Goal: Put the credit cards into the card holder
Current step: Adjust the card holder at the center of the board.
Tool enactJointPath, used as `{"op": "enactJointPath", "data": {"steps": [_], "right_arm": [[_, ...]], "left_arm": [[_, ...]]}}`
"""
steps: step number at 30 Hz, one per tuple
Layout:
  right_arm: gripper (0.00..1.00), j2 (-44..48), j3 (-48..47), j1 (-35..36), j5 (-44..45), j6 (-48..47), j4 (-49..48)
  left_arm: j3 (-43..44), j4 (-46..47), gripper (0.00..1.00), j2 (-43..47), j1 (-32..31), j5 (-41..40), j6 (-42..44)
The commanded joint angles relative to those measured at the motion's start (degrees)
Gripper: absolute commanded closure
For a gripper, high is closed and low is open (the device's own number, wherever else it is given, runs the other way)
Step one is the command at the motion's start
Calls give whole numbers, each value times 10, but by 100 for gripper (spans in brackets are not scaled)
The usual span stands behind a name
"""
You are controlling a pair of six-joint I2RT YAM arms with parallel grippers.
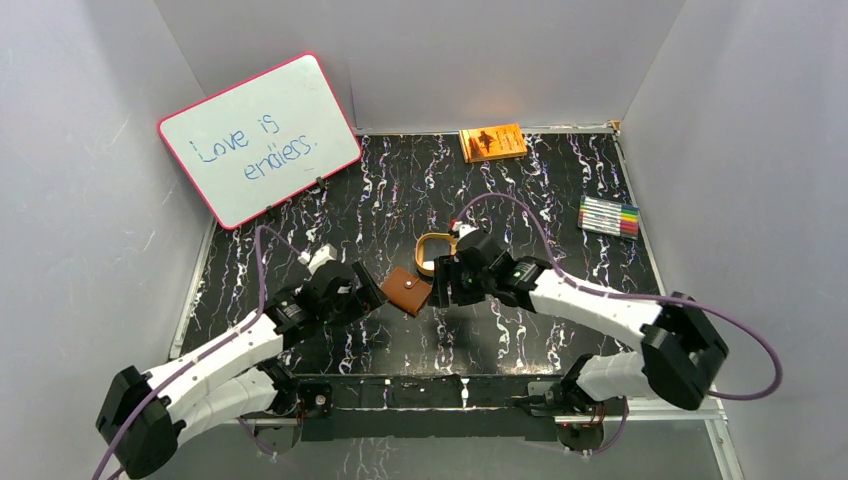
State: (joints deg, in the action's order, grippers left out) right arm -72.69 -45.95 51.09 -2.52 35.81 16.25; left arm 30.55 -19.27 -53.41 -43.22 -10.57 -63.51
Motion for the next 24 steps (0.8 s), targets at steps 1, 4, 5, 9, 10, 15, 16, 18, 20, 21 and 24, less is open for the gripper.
{"op": "enactJointPath", "data": {"steps": [1,4,5,9,10,15,16,18,20,21,24], "right_arm": [[35,-52,3,0,30,56,-120],[36,-107,-21,0,44,58,-134],[36,-126,-31,0,41,57,-138],[35,-189,-65,-1,47,51,-134],[35,-201,-71,-2,50,50,-131],[32,-235,-95,-4,53,43,-141],[31,-240,-101,-4,59,39,-137],[29,-248,-108,-5,69,35,-134],[26,-255,-113,-9,75,33,-134],[25,-259,-115,-11,75,32,-136],[21,-273,-126,-17,74,24,-134]], "left_arm": [[-23,-24,16,48,3,2,-23],[-31,-34,16,68,3,5,-25],[-33,-36,16,73,3,6,-25],[-39,-44,17,87,3,8,-25],[-40,-45,17,89,3,8,-25],[-49,-52,17,103,3,7,-25],[-51,-52,17,105,3,8,-25],[-54,-50,17,107,3,9,-27],[-57,-46,17,105,3,11,-26],[-57,-45,17,103,2,12,-26],[-59,-42,17,97,3,13,-24]]}}
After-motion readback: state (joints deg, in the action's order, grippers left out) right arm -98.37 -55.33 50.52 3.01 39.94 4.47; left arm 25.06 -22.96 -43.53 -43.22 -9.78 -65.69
